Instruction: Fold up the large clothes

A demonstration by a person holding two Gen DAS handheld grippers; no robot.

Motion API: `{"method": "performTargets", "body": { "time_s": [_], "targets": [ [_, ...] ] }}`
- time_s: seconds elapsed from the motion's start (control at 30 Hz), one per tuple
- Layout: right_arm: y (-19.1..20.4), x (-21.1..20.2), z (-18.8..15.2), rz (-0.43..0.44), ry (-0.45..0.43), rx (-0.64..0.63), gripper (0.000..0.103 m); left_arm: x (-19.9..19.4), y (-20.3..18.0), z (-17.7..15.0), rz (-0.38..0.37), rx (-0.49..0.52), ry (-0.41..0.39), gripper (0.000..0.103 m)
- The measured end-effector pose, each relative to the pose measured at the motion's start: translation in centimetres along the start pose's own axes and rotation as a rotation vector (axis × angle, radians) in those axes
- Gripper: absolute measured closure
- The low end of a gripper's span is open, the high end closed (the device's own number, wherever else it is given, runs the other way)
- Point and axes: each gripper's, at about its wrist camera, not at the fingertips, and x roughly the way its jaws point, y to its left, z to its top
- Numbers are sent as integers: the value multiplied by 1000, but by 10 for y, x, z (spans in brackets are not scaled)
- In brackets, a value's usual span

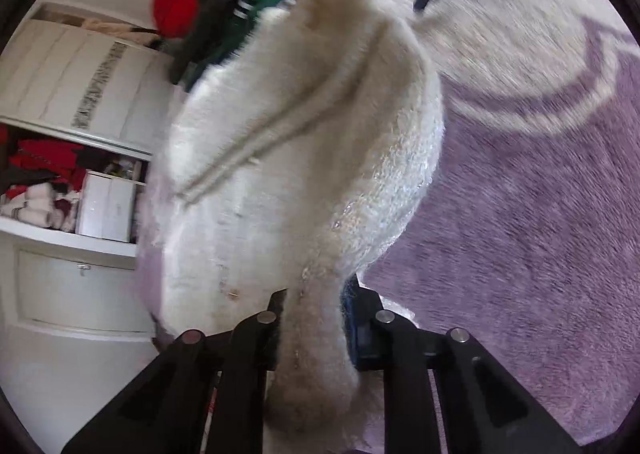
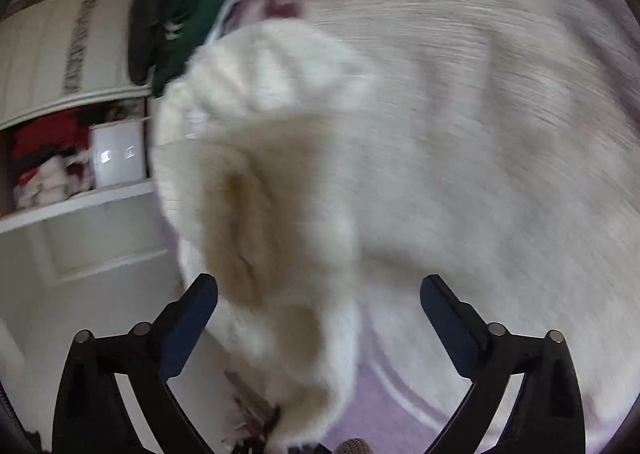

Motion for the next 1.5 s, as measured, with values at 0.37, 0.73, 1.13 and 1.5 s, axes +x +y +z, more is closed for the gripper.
{"method": "performTargets", "body": {
  "time_s": [0.37, 0.73, 1.13, 1.5],
  "targets": [
    [24, 80, 23, -65, 42, 116, 53, 17, 58, -2, 22, -109, -16, 91],
    [214, 69, -1, -231, -35, 52, 77, 43, 222, -29, -195, -389, 68, 91],
    [413, 317, 54, -611, 74, -100, 73, 238, 386, -113, -435, -783, 333, 85],
    [430, 335, 67, -347, 159, -20, 29, 340, 428, -205, -888, -1073, 450, 56]
  ]
}}
